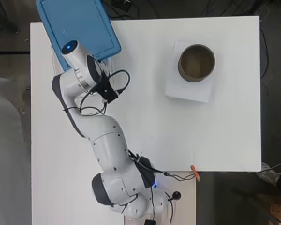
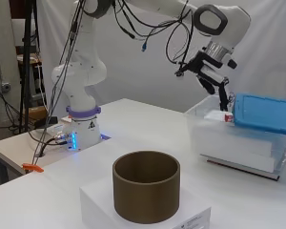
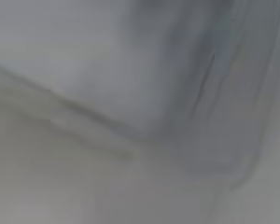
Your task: Teleoperate dual arm-hand system to remove items from a box
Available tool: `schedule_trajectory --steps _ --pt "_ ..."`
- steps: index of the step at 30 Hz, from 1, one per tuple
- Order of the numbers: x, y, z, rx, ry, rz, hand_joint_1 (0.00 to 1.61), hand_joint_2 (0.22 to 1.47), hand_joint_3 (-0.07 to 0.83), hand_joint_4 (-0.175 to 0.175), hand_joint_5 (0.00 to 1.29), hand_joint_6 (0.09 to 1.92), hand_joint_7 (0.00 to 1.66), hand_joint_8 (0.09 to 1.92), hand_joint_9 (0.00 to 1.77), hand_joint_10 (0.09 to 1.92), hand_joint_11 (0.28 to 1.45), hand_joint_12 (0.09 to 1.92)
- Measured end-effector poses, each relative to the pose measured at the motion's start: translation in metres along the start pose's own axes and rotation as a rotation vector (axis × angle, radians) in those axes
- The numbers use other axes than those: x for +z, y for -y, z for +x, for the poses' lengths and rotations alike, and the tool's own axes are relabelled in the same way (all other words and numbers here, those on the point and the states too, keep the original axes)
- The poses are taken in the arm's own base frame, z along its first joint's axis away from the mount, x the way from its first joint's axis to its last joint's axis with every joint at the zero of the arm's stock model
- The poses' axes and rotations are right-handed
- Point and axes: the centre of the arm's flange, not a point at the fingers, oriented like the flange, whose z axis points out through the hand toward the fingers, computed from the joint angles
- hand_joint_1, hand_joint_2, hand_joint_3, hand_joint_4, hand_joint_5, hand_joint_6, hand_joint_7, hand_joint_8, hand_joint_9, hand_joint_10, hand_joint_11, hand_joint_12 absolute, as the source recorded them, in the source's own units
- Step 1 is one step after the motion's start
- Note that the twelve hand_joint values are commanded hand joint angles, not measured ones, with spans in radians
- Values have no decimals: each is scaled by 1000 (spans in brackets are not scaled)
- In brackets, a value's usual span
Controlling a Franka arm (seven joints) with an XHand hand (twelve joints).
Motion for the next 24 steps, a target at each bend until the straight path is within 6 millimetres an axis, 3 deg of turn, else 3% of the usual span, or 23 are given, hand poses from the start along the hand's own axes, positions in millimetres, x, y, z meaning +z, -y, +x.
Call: schedule_trajectory --steps 3,5,8,11,12,13,14,15,17,20,21,22,23,24 --pt "-26 0 2 54 -48 -25 253 1203 2 14 535 87 735 87 837 87 695 87" --pt "-26 -4 3 60 -27 -13 251 1205 2 3 497 87 685 87 814 87 674 87" --pt "-27 -20 3 71 -33 34 259 1204 0 -8 494 87 738 87 859 87 678 87" --pt "-56 -27 -4 96 -99 0 260 1203 -1 -37 456 87 777 87 939 87 705 87" --pt "-61 -27 -6 101 -109 -6 298 1214 1 21 627 87 814 447 958 498 701 358" --pt "-59 -26 -6 102 -112 -1 483 1246 8 86 658 615 800 1005 938 1058 669 797" --pt "-54 -26 -5 97 -113 9 610 1282 13 129 634 1062 774 1409 912 1455 625 1128" --pt "-48 -24 -4 87 -117 14 675 1313 14 153 601 1350 753 1665 901 1686 602 1350" --pt "-33 -18 -3 59 -123 25 716 1347 10 171 561 1603 773 1877 948 1868 625 1625" --pt "-10 -3 -4 42 -113 59 486 1266 -10 175 586 1854 878 1920 1072 1916 733 1814" --pt "-3 2 -4 50 -105 74 467 1254 -9 175 596 1855 906 1920 1101 1919 763 1852" --pt "5 6 -5 60 -97 88 559 1288 2 175 581 1795 921 1920 1124 1920 791 1881" --pt "12 9 -5 70 -92 103 539 1276 -1 148 563 1411 886 1920 1110 1920 780 1887" --pt "18 11 -6 76 -93 114 456 1246 -6 90 468 920 783 1606 973 1632 677 1563"
